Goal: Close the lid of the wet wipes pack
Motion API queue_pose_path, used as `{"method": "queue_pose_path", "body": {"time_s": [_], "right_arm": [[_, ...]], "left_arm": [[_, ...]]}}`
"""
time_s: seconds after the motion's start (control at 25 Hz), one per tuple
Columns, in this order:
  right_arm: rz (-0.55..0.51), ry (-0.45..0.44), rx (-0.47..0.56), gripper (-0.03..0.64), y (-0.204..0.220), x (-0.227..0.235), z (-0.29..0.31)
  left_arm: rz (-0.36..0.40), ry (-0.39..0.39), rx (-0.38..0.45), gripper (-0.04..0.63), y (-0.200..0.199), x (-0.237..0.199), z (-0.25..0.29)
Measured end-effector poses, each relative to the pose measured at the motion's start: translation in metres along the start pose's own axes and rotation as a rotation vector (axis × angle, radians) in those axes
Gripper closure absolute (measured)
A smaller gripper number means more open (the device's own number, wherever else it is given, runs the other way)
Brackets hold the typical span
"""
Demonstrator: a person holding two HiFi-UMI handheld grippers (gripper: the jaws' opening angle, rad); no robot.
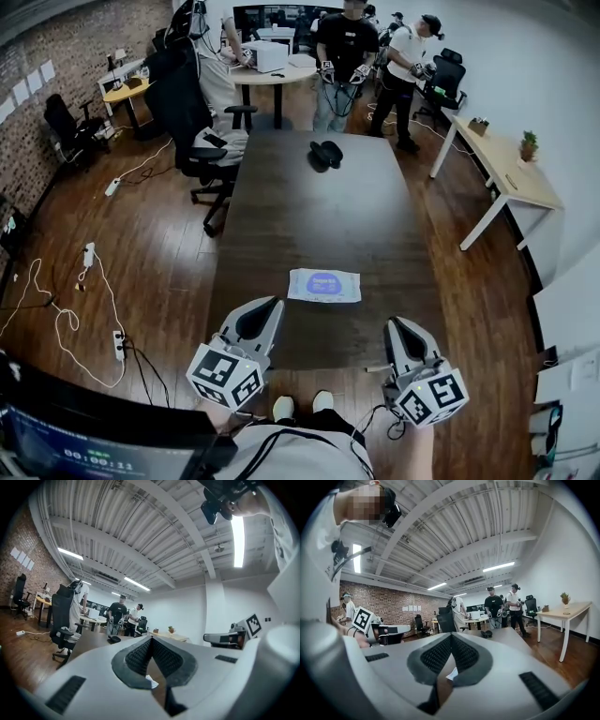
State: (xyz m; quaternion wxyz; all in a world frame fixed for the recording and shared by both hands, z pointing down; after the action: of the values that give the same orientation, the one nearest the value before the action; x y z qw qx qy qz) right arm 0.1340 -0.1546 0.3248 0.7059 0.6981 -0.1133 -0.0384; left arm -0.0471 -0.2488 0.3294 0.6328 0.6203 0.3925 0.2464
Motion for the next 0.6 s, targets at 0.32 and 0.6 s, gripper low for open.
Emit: {"method": "queue_pose_path", "body": {"time_s": [0.32,0.6], "right_arm": [[-0.015,-0.029,0.039,0.609,-0.018,-0.012,-0.055],[0.003,-0.066,0.040,0.610,-0.006,-0.029,-0.156]], "left_arm": [[0.028,0.022,0.027,0.597,-0.012,0.056,-0.015],[0.023,0.004,0.043,0.598,-0.005,0.145,-0.060]]}}
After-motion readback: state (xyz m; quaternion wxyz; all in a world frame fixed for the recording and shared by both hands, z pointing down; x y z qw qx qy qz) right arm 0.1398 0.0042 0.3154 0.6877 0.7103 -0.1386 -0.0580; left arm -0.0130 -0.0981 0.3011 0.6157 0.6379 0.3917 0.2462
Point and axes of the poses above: the fingertips, and each gripper's own axes: z forward along the fingers, x to its right, y out of its underside, the point moved 1 cm from there along -z, backward along the fingers, and after that the axes turned 4 degrees about x, right-handed, at the moved point
